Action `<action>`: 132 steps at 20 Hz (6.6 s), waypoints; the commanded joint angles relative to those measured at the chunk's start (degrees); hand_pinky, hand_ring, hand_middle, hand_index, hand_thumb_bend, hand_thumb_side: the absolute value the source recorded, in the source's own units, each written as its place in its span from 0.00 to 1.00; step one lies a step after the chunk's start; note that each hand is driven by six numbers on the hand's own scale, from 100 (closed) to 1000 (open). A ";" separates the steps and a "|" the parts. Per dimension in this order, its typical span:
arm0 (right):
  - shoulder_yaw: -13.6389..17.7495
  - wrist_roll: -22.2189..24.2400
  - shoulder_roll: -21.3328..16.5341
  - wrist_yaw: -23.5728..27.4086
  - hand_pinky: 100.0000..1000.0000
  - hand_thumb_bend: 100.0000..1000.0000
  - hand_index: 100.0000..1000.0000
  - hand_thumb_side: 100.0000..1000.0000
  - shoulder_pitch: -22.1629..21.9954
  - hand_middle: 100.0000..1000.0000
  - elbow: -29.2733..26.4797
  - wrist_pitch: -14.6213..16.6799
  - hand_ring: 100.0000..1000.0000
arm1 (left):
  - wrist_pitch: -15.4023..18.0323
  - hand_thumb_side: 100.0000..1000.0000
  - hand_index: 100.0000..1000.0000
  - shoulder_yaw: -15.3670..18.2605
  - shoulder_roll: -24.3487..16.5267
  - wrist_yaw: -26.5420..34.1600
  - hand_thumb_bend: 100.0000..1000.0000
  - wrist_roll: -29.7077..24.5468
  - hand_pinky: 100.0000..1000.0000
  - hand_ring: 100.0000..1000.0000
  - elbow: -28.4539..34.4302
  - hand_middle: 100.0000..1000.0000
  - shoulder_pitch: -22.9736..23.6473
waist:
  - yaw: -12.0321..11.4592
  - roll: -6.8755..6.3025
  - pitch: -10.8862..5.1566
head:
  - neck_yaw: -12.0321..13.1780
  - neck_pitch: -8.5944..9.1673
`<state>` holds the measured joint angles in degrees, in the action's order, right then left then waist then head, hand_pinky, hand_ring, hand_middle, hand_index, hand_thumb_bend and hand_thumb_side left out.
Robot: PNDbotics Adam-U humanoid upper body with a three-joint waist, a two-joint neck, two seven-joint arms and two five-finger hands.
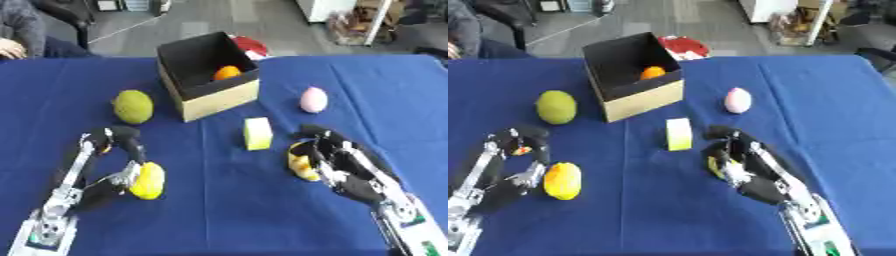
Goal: Pick up objects on the table and place them in the box.
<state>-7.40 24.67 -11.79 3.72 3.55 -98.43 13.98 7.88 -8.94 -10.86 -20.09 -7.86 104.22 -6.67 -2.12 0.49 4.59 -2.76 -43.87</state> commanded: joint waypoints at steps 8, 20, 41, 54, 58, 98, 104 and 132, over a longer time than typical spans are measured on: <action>0.20 -0.34 -0.57 0.24 0.77 0.00 0.91 0.31 0.07 0.77 -1.01 0.14 0.71 | -0.98 0.18 0.74 2.31 -15.60 -7.72 0.25 -4.89 0.72 0.56 -3.54 0.54 -16.91 | 0.78 -0.05 -1.75 | -0.41 -0.25; -0.10 0.01 -0.92 0.35 0.77 0.00 0.91 0.30 -0.03 0.77 -0.82 0.14 0.71 | 8.01 0.16 0.80 -4.16 -25.12 -24.54 0.46 -29.02 0.74 0.63 -28.42 0.64 -29.71 | 1.79 -0.33 -1.83 | -0.32 -0.25; -0.16 0.12 -0.74 0.51 0.77 0.00 0.91 0.30 -0.07 0.77 -0.69 0.06 0.71 | 5.91 0.00 0.61 -1.43 -18.23 -37.61 0.17 -19.92 0.58 0.44 -48.93 0.42 -34.69 | 2.25 0.01 -1.66 | -0.45 -0.25; -0.49 0.44 -0.73 0.49 0.77 0.00 0.91 0.29 -0.17 0.77 -0.49 0.02 0.71 | 5.31 0.00 0.60 -0.21 -20.61 -28.00 0.18 -26.14 0.57 0.43 -39.68 0.40 -43.35 | 2.68 -0.01 -2.10 | -0.44 -0.25; -0.96 0.87 -0.55 0.79 0.77 0.00 0.91 0.29 0.18 0.77 -0.48 -0.02 0.71 | 4.05 0.00 0.61 -0.98 -15.98 -31.29 0.21 -23.65 0.58 0.43 -43.53 0.41 -47.55 | 3.69 0.41 -1.74 | 0.05 -0.25; -1.61 1.74 -0.45 1.36 0.78 0.00 0.91 0.27 1.69 0.77 -0.21 -0.25 0.71 | 5.82 0.00 0.81 5.08 -12.82 -46.14 0.40 -18.87 0.76 0.67 -61.10 0.67 -49.85 | 7.80 0.75 0.27 | 1.71 -0.25; -1.64 1.81 -0.41 1.37 0.78 0.00 0.91 0.27 1.73 0.77 -0.23 -0.29 0.71 | 5.89 0.00 0.81 4.98 -12.21 -52.01 0.42 -21.58 0.77 0.68 -64.68 0.68 -49.33 | 7.82 0.63 0.31 | 1.80 -0.25; -2.17 2.38 -0.22 1.54 0.78 0.00 0.91 0.26 2.07 0.77 0.26 -0.35 0.71 | -1.75 0.00 0.80 1.60 -4.40 -49.48 0.42 5.69 0.74 0.64 -54.38 0.60 -53.29 | 9.04 1.11 0.30 | 2.94 -0.25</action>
<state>-9.58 26.85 -11.69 5.13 5.02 -97.68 13.49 5.99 -7.20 -15.12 -68.16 -2.89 50.18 -58.64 6.80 1.01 5.29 0.02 -43.89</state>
